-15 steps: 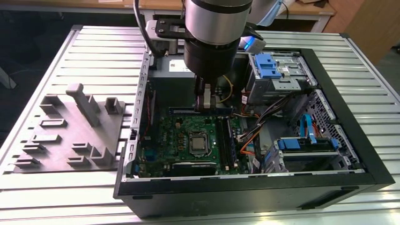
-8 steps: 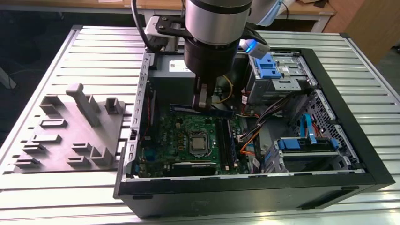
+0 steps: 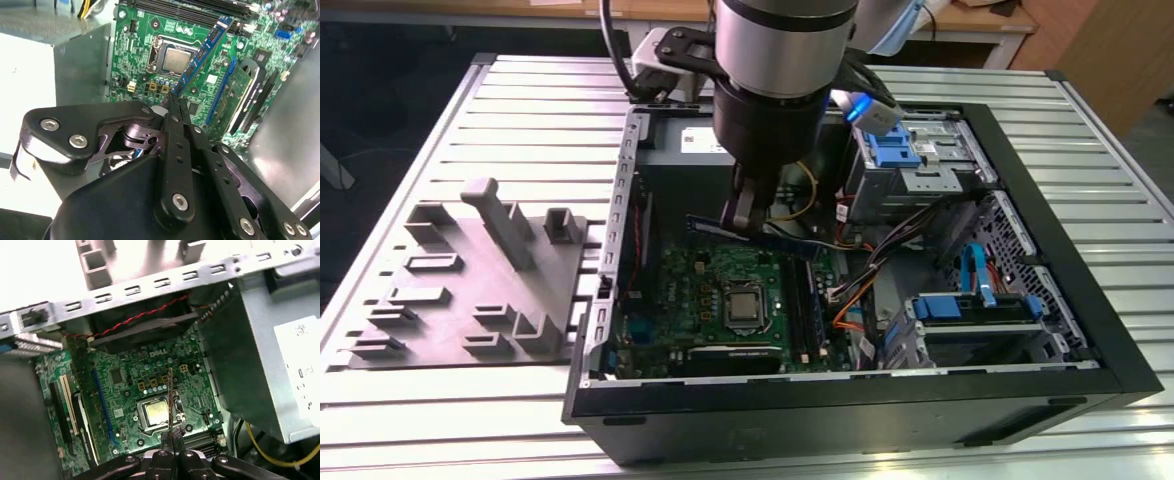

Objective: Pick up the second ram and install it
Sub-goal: 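Insert the second ram into the second slot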

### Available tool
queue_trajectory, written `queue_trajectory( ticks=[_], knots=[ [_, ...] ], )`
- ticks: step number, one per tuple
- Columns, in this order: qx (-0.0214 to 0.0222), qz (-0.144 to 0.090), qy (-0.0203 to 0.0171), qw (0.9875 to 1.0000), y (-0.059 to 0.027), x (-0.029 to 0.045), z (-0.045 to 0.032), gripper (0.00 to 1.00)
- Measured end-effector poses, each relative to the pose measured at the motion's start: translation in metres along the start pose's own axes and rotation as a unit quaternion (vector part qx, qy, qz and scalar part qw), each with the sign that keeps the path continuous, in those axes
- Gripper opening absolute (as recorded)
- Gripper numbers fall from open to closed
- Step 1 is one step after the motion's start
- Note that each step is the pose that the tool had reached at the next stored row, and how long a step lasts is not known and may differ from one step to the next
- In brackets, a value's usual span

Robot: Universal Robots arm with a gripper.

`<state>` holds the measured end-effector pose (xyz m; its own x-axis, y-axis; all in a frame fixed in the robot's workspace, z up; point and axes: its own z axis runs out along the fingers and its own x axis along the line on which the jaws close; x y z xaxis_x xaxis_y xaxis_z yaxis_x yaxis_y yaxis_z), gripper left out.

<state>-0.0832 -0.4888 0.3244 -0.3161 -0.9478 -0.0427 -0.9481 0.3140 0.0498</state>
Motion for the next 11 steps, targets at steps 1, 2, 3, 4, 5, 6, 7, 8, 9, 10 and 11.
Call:
queue_trajectory(
  ticks=[1, 2, 3, 4, 5, 6, 7, 8, 9, 10, 11],
  knots=[
    [0.0004, 0.009, -0.0004, 1.0000, 0.0000, 0.0000, 0.0001, 0.11],
    [0.0008, 0.018, -0.0008, 0.9998, 0.0000, 0.0000, 0.0002, 0.11],
    [0.0012, 0.028, -0.0014, 0.9996, 0.0000, 0.0000, 0.0004, 0.11],
    [0.0016, 0.037, -0.0018, 0.9993, 0.0000, 0.0000, 0.0005, 0.11],
    [0.0019, 0.046, -0.0023, 0.9990, 0.0000, 0.0000, 0.0006, 0.11],
    [0.0023, 0.055, -0.0027, 0.9985, 0.0000, 0.0001, 0.0008, 0.11],
    [0.0027, 0.064, -0.0031, 0.9980, 0.0000, 0.0000, 0.0009, 0.11],
    [0.0031, 0.073, -0.0036, 0.9974, 0.0000, 0.0001, 0.0011, 0.11],
    [0.0035, 0.081, -0.0040, 0.9967, -0.0001, 0.0001, 0.0012, 0.11],
    [0.0039, 0.090, -0.0045, 0.9959, -0.0001, 0.0001, 0.0014, 0.11],
    [0.0043, 0.100, -0.0050, 0.9950, -0.0001, 0.0001, 0.0015, 0.11]
  ],
)
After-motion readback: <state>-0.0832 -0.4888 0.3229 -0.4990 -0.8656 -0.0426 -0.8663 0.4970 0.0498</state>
